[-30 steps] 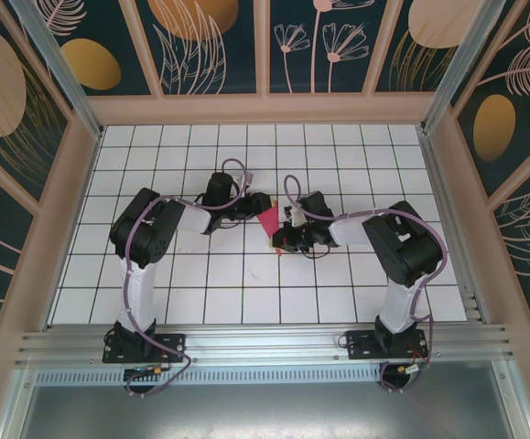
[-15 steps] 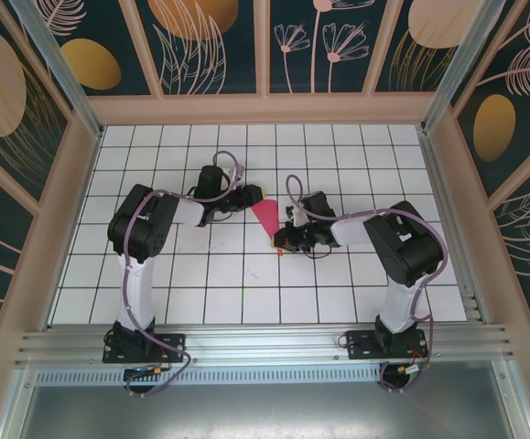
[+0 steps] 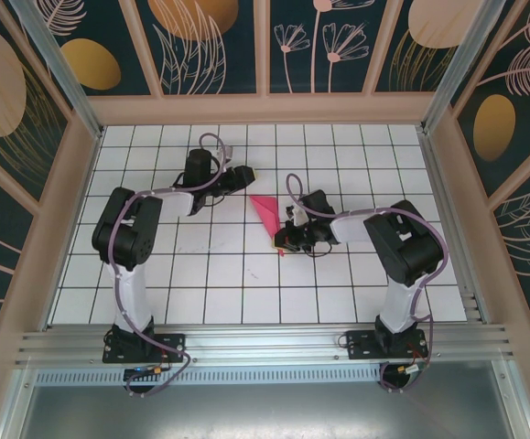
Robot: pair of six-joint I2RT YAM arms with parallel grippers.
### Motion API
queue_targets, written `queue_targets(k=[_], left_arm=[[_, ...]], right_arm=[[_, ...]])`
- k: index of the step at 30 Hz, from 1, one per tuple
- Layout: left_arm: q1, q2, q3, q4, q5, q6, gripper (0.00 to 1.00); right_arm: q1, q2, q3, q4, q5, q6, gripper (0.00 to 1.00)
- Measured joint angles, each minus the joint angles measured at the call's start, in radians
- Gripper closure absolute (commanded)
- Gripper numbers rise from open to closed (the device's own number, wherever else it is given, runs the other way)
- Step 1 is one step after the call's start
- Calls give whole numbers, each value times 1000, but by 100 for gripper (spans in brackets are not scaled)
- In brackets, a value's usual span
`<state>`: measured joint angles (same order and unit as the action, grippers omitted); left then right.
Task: Fold a paper plane with a square sheet of paper (pick it up from the middle)
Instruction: Fold the wing for the fifth time at the center of the table.
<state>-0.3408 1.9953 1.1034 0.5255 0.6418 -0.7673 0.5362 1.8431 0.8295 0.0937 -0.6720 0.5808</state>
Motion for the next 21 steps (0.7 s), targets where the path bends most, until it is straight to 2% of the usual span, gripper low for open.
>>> queue_targets(k=[4,11,16,21], left_arm=[[-39,-103,-164,72,1,-61,56],[-178,-87,-304,235,13,-171,60],[-177,-4,-311,340,11,-224,60],[-175,39,-293,347,-18,-224,61]], right_arm=[[0,5,13,-20,-1,0,100],[0,10,20,-31,-6,0,100],[0,11,22,-34,-8,0,100],[0,11,22,-34,-9,0,100]])
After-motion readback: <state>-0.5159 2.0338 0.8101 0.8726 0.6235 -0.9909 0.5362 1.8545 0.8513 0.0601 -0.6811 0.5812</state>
